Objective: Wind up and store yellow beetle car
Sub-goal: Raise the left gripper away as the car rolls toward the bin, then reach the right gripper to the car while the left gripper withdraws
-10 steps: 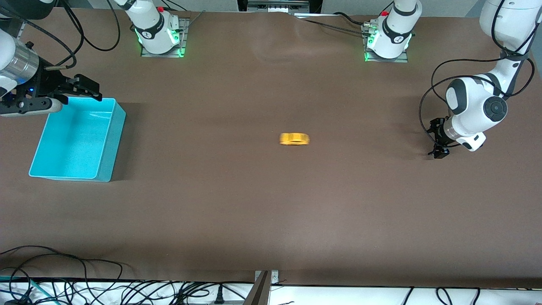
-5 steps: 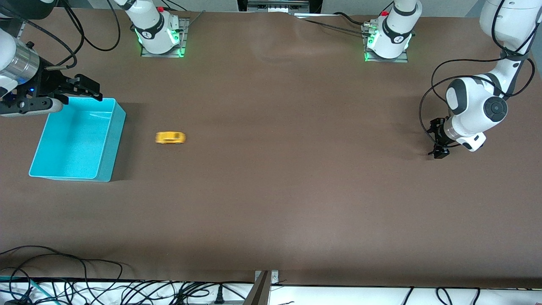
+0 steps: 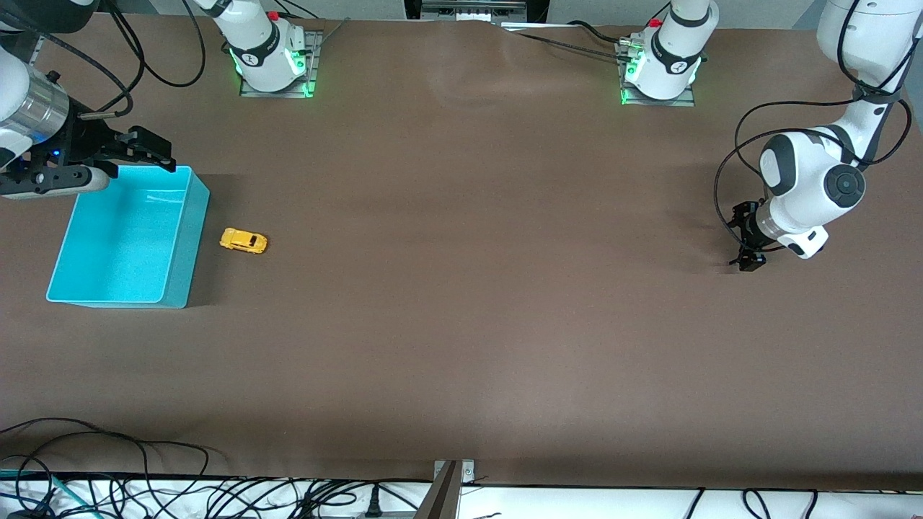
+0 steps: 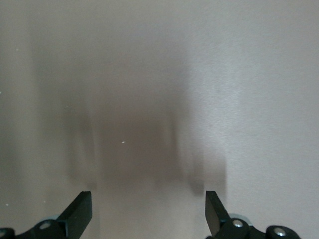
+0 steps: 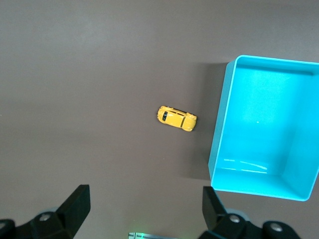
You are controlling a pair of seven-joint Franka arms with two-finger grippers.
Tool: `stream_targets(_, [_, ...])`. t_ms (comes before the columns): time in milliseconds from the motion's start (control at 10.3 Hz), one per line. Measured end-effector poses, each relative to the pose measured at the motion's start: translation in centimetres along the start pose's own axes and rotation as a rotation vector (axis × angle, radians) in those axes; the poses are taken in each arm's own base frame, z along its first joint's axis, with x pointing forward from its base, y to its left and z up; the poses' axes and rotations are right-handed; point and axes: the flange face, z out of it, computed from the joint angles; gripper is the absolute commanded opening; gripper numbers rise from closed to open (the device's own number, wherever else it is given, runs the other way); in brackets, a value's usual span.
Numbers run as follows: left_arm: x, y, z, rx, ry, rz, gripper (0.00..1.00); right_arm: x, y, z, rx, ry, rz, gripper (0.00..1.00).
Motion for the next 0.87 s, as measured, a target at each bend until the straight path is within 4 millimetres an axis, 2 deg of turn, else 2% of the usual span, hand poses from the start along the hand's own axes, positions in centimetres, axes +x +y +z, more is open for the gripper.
stream_targets(97, [-0.1, 1.0, -1.3, 0.025, -0.005, 0.011, 1.0, 0.0, -0.1, 0.1, 0.0, -0.001, -0.002, 1.0])
stream_targets(193, [-0.7, 2.7, -3.8, 0.064, -0.015, 0.031, 1.0, 0.2, -0.2, 0.3, 0.001, -0.005, -0.005, 1.0])
stream_targets(387, [-1.8, 6.5, -11.0, 0.107, -0.027, 0.082, 1.0, 0.4, -1.3, 0.6, 0.002, -0.011, -0.023, 1.0])
stream_targets(580, [-2.7, 8.8, -17.2, 0.107, -0.031, 0.158, 1.0, 0.5, -2.4, 1.1, 0.001, -0.015, -0.045, 1.0])
stream_targets(676, [-3.1, 9.7, -19.9, 0.091, -0.031, 0.191, 1.0, 0.6, -2.8, 2.1, 0.0, -0.022, -0.061, 1.0])
stream_targets(870, [-4.4, 11.1, -24.6, 0.03, -0.02, 0.229, 1.0, 0.7, -4.0, 5.4, 0.0, -0.046, -0.179, 1.0])
